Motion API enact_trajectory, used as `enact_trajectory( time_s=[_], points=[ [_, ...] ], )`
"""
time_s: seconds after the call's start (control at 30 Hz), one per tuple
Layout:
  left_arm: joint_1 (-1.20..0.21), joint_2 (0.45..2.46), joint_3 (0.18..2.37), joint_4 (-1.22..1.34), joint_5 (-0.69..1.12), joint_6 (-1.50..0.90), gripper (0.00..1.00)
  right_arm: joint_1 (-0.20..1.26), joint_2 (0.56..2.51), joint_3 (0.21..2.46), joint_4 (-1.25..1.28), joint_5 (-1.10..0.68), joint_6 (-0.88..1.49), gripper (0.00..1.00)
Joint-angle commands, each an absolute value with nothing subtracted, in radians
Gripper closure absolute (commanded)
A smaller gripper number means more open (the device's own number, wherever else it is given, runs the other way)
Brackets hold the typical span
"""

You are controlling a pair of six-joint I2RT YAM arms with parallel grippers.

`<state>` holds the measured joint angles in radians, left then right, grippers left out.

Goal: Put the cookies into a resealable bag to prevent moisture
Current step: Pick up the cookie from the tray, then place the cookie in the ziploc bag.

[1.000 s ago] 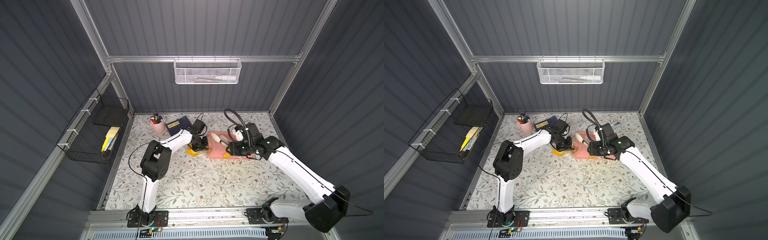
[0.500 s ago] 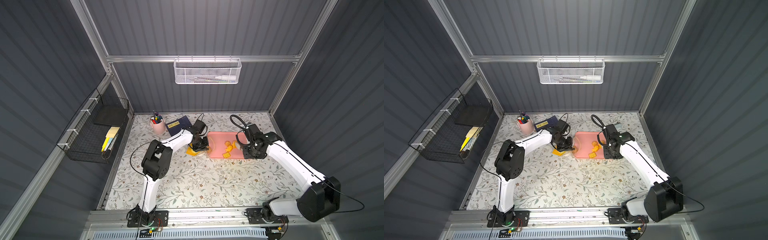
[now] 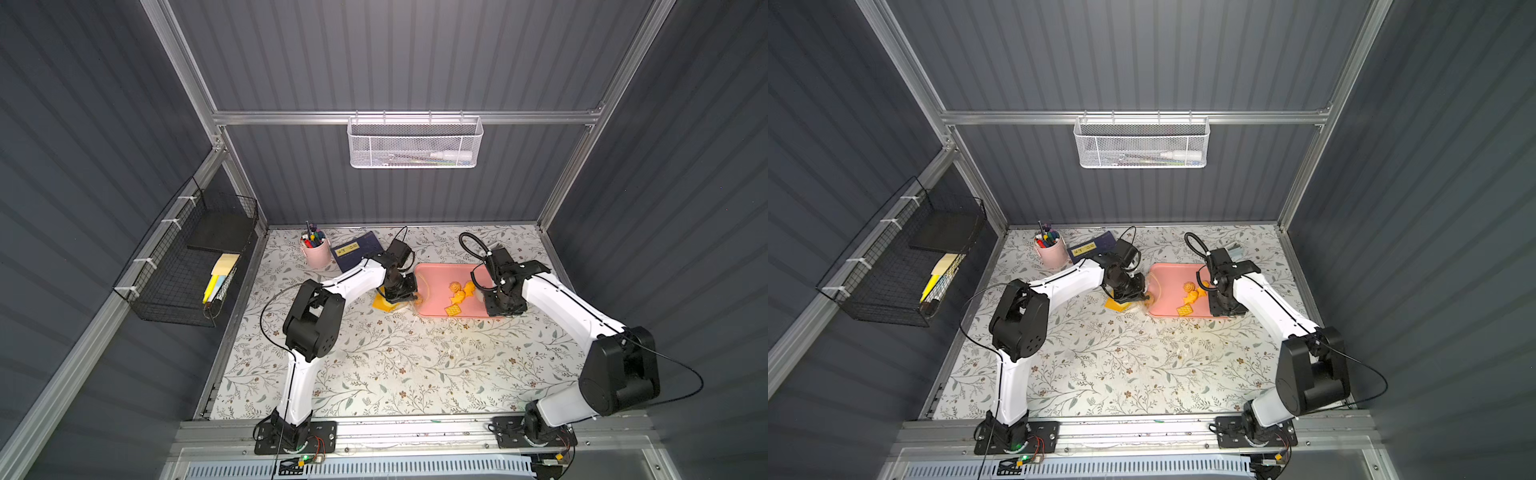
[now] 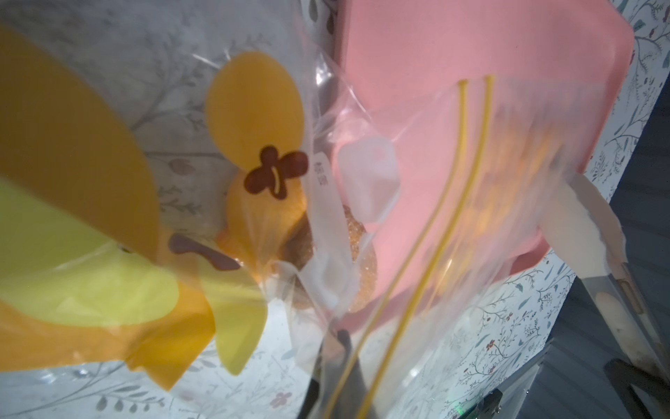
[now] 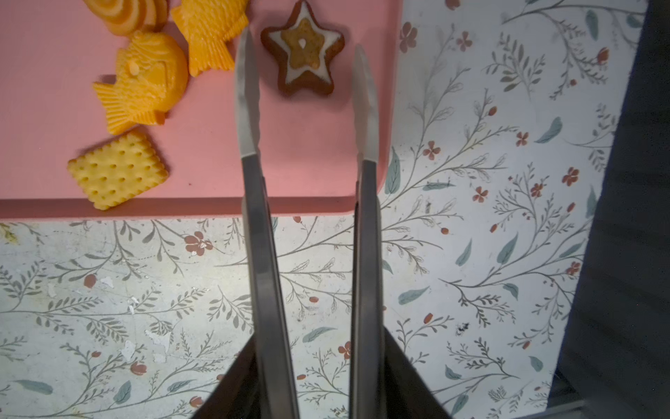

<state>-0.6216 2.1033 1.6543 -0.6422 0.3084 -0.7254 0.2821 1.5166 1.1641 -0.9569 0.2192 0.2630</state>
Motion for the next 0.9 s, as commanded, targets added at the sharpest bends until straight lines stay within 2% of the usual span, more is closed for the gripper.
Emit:
enact_trajectory(
  time_s=[0.0, 0.23, 0.5, 0.87],
  points=[
    [-0.616, 2.101, 1.669, -0.650, 0.322, -0.718, 1.00, 0.277, 1.512, 1.157, -0.941, 0.183, 0.262, 0.61],
    [-0.615, 2.105, 1.676, -0.650, 0.322, -0.712, 1.00, 0.277, 1.396, 1.186, -0.990, 0.161, 0.240, 0.68],
    [-0.615, 2.112, 1.685, -0.655, 0.322, -0.702, 1.00, 0.317, 1.222, 1.232, -1.006, -0.144, 0.174, 0.70],
    [-0.616, 2.105, 1.702, -0.673, 0.344, -0.690, 1.00, 0.467, 1.258, 1.115, -0.751, -0.348, 0.360, 0.69]
  ],
)
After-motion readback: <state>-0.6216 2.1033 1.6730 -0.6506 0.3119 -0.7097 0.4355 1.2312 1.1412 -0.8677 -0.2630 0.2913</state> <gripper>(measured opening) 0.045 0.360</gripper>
